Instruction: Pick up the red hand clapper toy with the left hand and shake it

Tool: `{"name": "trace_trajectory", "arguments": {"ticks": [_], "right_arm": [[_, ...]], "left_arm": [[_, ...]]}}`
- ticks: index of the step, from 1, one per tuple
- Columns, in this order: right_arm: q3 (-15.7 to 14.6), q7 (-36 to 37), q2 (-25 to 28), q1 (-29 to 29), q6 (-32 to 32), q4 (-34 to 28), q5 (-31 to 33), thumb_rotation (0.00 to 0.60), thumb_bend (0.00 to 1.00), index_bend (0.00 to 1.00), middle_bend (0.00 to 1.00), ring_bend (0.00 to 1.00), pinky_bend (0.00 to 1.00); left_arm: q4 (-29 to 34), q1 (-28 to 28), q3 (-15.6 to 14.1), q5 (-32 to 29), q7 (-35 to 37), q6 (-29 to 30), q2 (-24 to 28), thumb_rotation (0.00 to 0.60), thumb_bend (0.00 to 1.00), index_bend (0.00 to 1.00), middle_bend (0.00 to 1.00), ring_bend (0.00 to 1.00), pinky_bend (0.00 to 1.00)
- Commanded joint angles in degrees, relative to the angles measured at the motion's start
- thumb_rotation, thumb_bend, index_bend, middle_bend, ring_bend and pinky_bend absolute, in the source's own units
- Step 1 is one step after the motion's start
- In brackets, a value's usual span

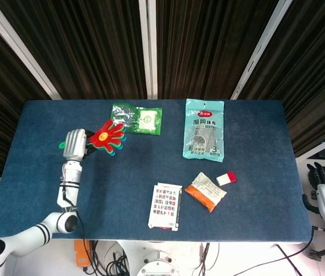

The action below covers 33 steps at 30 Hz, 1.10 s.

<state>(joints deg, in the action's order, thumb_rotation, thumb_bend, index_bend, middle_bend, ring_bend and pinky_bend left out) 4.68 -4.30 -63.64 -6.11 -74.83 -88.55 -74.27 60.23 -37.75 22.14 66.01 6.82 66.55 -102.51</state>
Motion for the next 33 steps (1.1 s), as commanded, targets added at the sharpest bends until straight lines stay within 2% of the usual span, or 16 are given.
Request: {"name": "trace_trajectory", "arguments": {"ticks": [1,5,6,7,9,10,11,12,13,14,15,17,20,25,30,33], "right_arm": [[0.01,0.08,-0.1,-0.09,0.29,0.17,0.16,0.6,0.33,0.0,0.0,0.0,0.0],[-0.02,0.14,-0.3,-0.29,0.71,0.37,0.19,0.6,0.33,0.0,0.0,0.0,0.0],[-0.01,0.12,-0.33,-0.3,0.7,0.41,0.19,0.6,0.33,0.0,0.0,0.0,0.0],[0.02,0.11,-0.32,-0.29,0.66,0.41,0.21,0.6,0.33,0.0,0.0,0.0,0.0],[0.1,0.11,-0.24,-0.24,0.51,0.39,0.29,0.6,0.33,0.0,0.0,0.0,0.0],[0.13,0.13,-0.2,-0.22,0.46,0.39,0.33,0.6,0.33,0.0,0.0,0.0,0.0],[0.17,0.16,-0.16,-0.2,0.42,0.39,0.36,0.6,0.33,0.0,0.0,0.0,0.0],[0.19,0.2,-0.11,-0.19,0.4,0.38,0.4,0.6,0.33,0.0,0.0,0.0,0.0],[0.19,0.23,-0.09,-0.17,0.4,0.39,0.41,0.6,0.33,0.0,0.0,0.0,0.0],[0.19,0.27,-0.09,-0.16,0.41,0.42,0.43,0.6,0.33,0.0,0.0,0.0,0.0],[0.2,0.33,-0.09,-0.16,0.41,0.44,0.43,0.6,0.33,0.0,0.0,0.0,0.0],[0.2,0.45,-0.09,-0.13,0.47,0.51,0.5,0.6,0.33,0.0,0.0,0.0,0.0],[0.22,0.58,-0.09,-0.13,0.49,0.6,0.53,0.6,0.33,0.0,0.0,0.0,0.0],[0.2,0.64,-0.09,-0.07,0.2,0.58,0.22,0.6,0.33,0.0,0.0,0.0,0.0],[0.17,0.27,-0.24,-0.11,-0.03,0.35,-0.07,0.6,0.33,0.0,0.0,0.0,0.0],[0.19,0.08,-0.22,-0.08,-0.19,0.14,-0.1,0.6,0.33,0.0,0.0,0.0,0.0]], "left_arm": [[-1.06,0.57,0.69,-1.34,-4.86,1.03,-2.43,0.6,0.63,1.0,1.0,1.0,1.0],[-3.94,-0.12,-1.38,-2.84,-11.82,-1.69,-3.25,0.6,0.57,1.0,1.0,1.0,1.0],[-3.44,-0.42,-1.97,-4.43,-15.14,-4.26,-2.73,0.584,0.53,0.98,1.0,1.0,0.99],[-2.44,-0.62,-2.3,-5.47,-17.1,-6.07,-2.02,0.541,0.49,0.93,0.97,0.99,0.98],[0.47,-0.89,-2.91,-7.4,-20.34,-9.22,-0.13,0.365,0.42,0.68,0.82,0.88,0.88],[1.72,-0.96,-3.2,-8.02,-21.45,-10.24,0.69,0.3,0.4,0.55,0.73,0.79,0.83],[2.87,-1.03,-3.46,-8.61,-22.46,-11.11,1.44,0.238,0.39,0.38,0.62,0.66,0.73],[4.23,-1.15,-3.82,-9.33,-23.68,-12.13,2.36,0.202,0.38,0.22,0.48,0.5,0.6],[5.15,-1.24,-4.06,-9.7,-24.38,-12.67,3.0,0.184,0.37,0.11,0.35,0.35,0.46],[5.98,-1.29,-4.25,-9.72,-24.72,-12.87,3.54,0.212,0.35,0.03,0.19,0.18,0.29],[6.76,-1.32,-4.53,-9.09,-24.88,-12.47,4.1,0.288,0.31,0.0,0.06,0.05,0.13],[8.02,-1.17,-4.63,-8.73,-24.71,-11.87,4.76,0.409,0.25,0.0,0.0,0.0,0.03],[10.92,-1.04,-4.5,-8.87,-25.29,-11.07,6.52,0.475,0.16,0.0,0.0,0.0,0.0],[16.03,-0.54,-5.8,-8.68,-29.92,-8.71,10.23,0.588,0.15,0.0,0.0,0.0,0.0],[21.12,-0.11,-6.74,-13.01,-34.0,-9.35,14.01,0.6,0.15,0.0,0.0,0.0,0.0],[22.94,0.7,-7.1,-13.63,-33.89,-8.24,15.69,0.6,0.15,0.0,0.0,0.0,0.0]]}}
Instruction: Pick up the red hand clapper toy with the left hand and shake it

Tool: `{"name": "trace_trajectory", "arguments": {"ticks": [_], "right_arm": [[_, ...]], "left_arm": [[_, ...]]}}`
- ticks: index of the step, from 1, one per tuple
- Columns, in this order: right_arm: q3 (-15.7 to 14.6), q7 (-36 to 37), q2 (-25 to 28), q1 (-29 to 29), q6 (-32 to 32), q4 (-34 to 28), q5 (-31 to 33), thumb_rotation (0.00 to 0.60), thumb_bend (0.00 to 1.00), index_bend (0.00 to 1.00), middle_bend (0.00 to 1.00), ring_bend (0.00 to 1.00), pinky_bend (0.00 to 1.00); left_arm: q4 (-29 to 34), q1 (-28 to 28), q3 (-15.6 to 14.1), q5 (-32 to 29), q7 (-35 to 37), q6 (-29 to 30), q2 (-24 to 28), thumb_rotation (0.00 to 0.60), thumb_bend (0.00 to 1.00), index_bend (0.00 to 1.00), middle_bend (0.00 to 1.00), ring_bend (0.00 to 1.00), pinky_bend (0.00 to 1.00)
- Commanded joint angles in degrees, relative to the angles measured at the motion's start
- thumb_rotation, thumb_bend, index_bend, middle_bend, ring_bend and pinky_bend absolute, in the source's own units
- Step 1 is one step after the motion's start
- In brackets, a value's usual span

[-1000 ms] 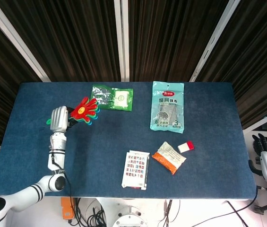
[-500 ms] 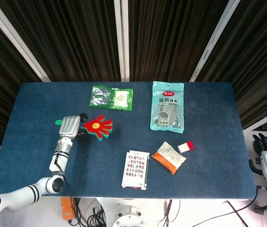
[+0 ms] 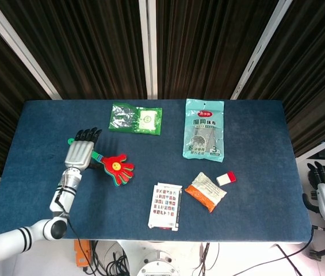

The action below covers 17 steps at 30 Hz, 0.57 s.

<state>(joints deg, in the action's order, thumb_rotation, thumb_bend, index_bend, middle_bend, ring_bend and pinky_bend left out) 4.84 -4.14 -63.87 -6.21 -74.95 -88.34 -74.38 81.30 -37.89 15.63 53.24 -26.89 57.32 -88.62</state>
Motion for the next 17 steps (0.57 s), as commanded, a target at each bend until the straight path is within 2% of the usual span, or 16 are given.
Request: {"name": "trace_trajectory", "arguments": {"ticks": [1,5,11,14,17], "right_arm": [[0.06,-0.1,0.04,0.04,-0.13,-0.13,0.06,0.6,0.33,0.0,0.0,0.0,0.0],[0.4,-0.09,0.25,-0.06,-0.19,-0.51,0.35,0.6,0.33,0.0,0.0,0.0,0.0],[0.68,-0.84,-0.09,-0.45,-0.32,-1.32,0.26,0.6,0.33,0.0,0.0,0.0,0.0],[0.62,-1.49,-0.61,-0.53,-0.66,-1.52,-0.08,0.6,0.33,0.0,0.0,0.0,0.0],[0.52,-2.09,-0.85,-0.55,-1.09,-1.71,-0.52,0.6,0.33,0.0,0.0,0.0,0.0]], "left_arm": [[2.23,1.28,-0.82,-0.31,0.31,1.64,2.33,0.6,0.15,0.0,0.0,0.0,0.0],[2.19,4.24,-2.64,6.32,5.35,5.95,4.99,0.6,0.16,0.0,0.0,0.0,0.0],[-1.57,10.94,-6.6,17.99,17.61,15.24,9.45,0.59,0.21,0.0,0.0,0.0,0.0],[-4.98,14.69,-10.32,24.53,21.71,20.72,11.4,0.542,0.22,0.0,0.0,0.0,0.0],[-6.61,17.41,-13.76,28.48,24.86,23.05,12.67,0.545,0.22,0.0,0.0,0.0,0.0]]}}
